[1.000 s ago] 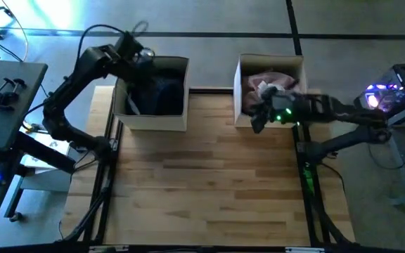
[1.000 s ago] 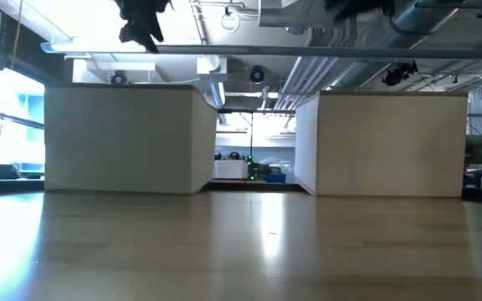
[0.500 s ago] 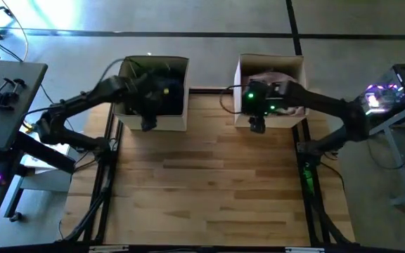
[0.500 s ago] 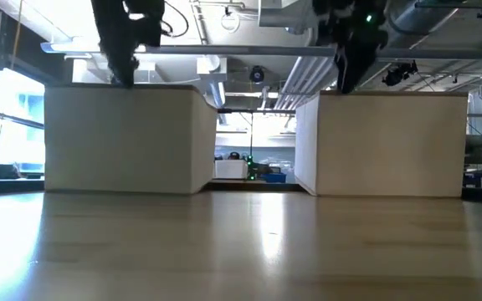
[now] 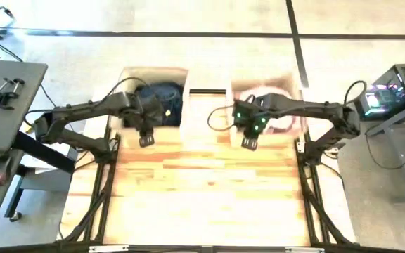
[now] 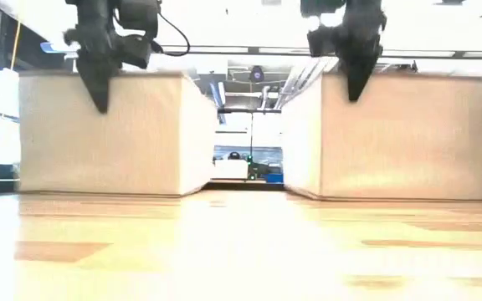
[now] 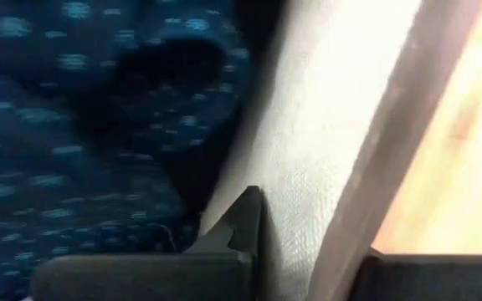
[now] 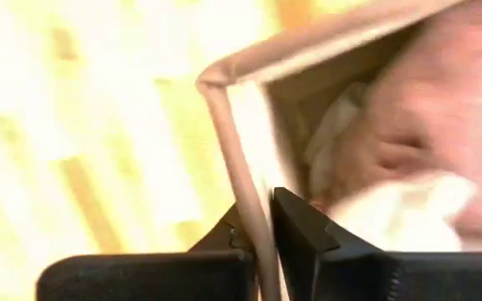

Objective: Sort clothes
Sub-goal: Adjust the laundry bins

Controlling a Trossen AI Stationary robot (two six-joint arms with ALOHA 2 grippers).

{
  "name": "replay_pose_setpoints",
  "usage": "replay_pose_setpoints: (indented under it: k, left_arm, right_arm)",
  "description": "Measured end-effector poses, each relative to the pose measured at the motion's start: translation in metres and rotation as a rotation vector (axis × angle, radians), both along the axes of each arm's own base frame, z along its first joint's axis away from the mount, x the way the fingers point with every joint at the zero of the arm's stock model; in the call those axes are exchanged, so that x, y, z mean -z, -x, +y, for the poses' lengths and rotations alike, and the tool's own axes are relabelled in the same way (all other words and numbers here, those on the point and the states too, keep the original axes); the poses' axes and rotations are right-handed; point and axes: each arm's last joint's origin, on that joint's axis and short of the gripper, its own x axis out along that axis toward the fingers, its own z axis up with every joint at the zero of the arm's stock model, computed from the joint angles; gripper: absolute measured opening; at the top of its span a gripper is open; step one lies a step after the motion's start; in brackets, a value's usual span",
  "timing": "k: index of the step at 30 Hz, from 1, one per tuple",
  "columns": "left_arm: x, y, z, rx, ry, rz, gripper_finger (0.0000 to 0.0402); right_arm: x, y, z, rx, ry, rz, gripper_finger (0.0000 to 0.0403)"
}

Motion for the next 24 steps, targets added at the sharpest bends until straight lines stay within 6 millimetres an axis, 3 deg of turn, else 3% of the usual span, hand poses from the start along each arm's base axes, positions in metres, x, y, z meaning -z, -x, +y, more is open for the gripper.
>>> replay_pose_setpoints:
  k: [5,8,11,16,20,24]
  left_arm:
    - [-0.008,0.007,-0.029,-0.027,0.103,0.002,0.0009]
    - [-0.009,0.004,-0.03,0.001,0.035,-0.024,0.0003]
    - [-0.004,-0.003,-0.02,0.071,-0.065,-0.062,0.0003]
    - [0.01,-0.005,0.002,0.191,-0.212,-0.017,0.0003]
    - [0.01,0.001,0.015,0.163,-0.234,-0.01,0.0018]
    - [0.003,0.012,0.017,0.078,-0.202,-0.037,0.006]
  right_arm:
    - [-0.012,-0.011,0.046,-0.048,-0.05,-0.081,0.0004]
    - [-0.009,-0.012,0.05,-0.052,0.02,-0.082,0.0004]
    - [-0.003,-0.01,0.034,-0.088,0.16,-0.051,0.0002]
    - [0.008,0.0,-0.008,-0.207,0.352,0.061,0.0004]
    - [0.01,0.01,-0.036,-0.177,0.316,0.076,0.0021]
    - [0.001,0.015,-0.045,-0.078,0.258,0.071,0.0088]
